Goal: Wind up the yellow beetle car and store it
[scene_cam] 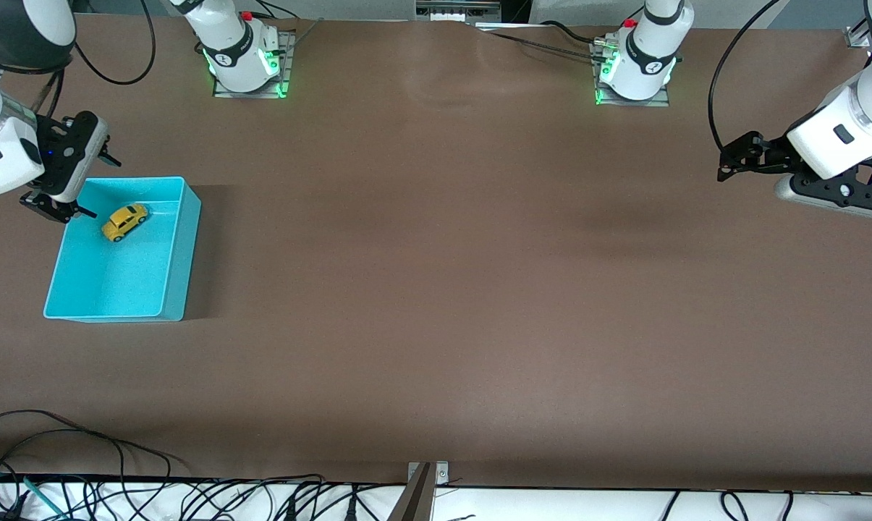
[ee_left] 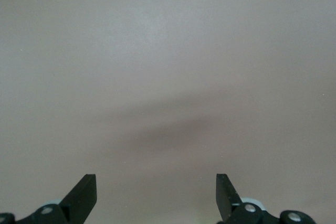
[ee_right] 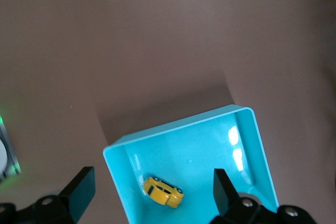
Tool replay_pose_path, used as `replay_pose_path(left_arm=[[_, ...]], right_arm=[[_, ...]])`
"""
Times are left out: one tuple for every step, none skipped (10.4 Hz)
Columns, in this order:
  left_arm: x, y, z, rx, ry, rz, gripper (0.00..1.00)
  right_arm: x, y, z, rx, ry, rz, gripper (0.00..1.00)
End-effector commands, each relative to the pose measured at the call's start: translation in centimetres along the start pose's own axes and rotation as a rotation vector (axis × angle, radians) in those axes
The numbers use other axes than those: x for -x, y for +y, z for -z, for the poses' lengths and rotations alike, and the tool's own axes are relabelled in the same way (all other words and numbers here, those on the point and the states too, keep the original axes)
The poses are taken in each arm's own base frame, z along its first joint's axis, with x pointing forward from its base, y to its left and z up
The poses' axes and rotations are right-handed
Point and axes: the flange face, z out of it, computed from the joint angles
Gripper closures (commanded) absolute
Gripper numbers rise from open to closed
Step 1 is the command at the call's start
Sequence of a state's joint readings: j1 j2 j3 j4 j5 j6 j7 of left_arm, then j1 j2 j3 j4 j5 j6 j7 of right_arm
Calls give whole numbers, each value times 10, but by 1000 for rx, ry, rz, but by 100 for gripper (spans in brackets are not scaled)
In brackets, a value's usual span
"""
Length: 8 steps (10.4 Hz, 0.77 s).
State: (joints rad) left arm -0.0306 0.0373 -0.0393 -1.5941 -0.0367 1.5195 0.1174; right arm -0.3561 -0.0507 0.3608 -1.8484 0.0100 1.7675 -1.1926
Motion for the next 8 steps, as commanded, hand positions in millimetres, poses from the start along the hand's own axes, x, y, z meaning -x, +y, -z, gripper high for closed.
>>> replay_pose_path(left_arm=[[-2,0,7,29,8,14,0],[-2,0,7,29,8,14,0],[-2,-1,7,29,8,16,0],[-2,0,7,29,8,14,0],[-3,-1,6,30,7,16,0],[-2,-3,6,30,5,19,0],[-2,-7,7,31,7,25,0],[-2,-8,6,31,6,25,0]], right_arm=[[-30,-20,32,23,17,-327,0],[-44,-27,42,29,28,-423,0],[-46,-27,47,25,38,-543,0],[-50,-27,53,21,47,-670,0],[-54,-32,63,13,39,-764,0],[-62,-33,68,-3,23,-822,0],[-64,-33,74,-6,-5,-887,0],[-69,-35,78,23,-66,-932,0]])
